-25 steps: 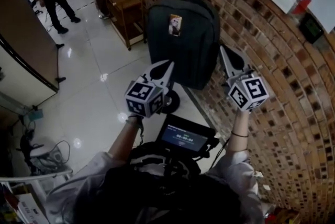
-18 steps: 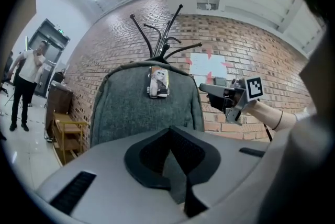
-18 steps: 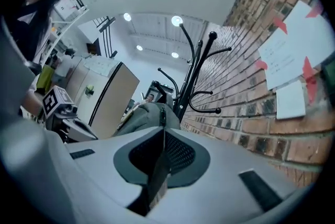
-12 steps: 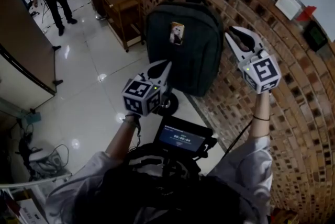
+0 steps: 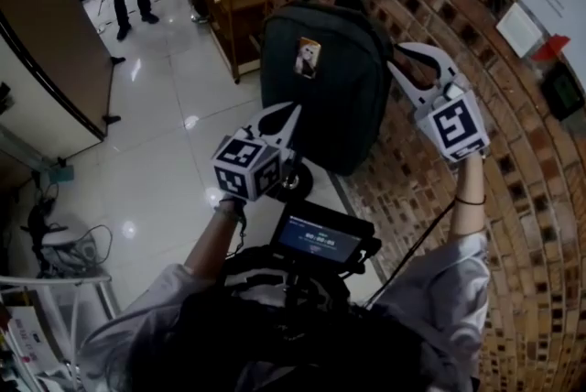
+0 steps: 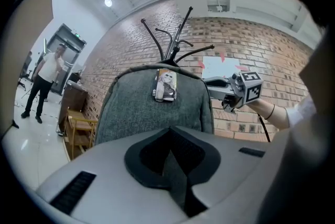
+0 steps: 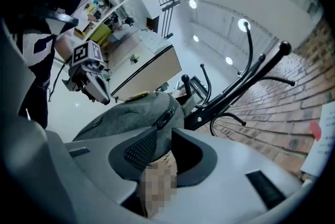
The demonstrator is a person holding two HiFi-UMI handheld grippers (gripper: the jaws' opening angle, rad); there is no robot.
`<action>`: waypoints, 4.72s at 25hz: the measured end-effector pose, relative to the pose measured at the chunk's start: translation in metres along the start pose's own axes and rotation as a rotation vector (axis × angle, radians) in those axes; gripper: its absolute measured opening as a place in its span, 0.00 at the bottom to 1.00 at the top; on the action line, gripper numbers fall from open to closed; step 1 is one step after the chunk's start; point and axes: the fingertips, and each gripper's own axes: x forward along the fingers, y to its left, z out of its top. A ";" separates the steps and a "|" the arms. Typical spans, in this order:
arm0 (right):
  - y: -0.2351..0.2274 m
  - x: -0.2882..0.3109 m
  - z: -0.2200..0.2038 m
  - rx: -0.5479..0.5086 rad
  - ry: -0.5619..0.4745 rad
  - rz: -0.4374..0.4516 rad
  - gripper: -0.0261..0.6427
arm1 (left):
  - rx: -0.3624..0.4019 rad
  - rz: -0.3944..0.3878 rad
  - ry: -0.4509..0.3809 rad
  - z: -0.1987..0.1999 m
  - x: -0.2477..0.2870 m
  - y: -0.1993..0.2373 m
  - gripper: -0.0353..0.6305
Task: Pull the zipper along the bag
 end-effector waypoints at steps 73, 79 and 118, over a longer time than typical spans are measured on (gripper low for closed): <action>0.000 0.028 0.057 0.155 0.071 0.069 0.27 | -0.092 0.114 -0.067 0.005 -0.016 0.031 0.06; -0.002 0.027 0.056 0.216 0.046 0.089 0.25 | -0.099 0.128 -0.070 0.007 -0.021 0.043 0.06; -0.022 0.017 0.037 0.247 0.059 0.044 0.06 | -0.117 0.087 -0.060 0.005 -0.009 0.034 0.06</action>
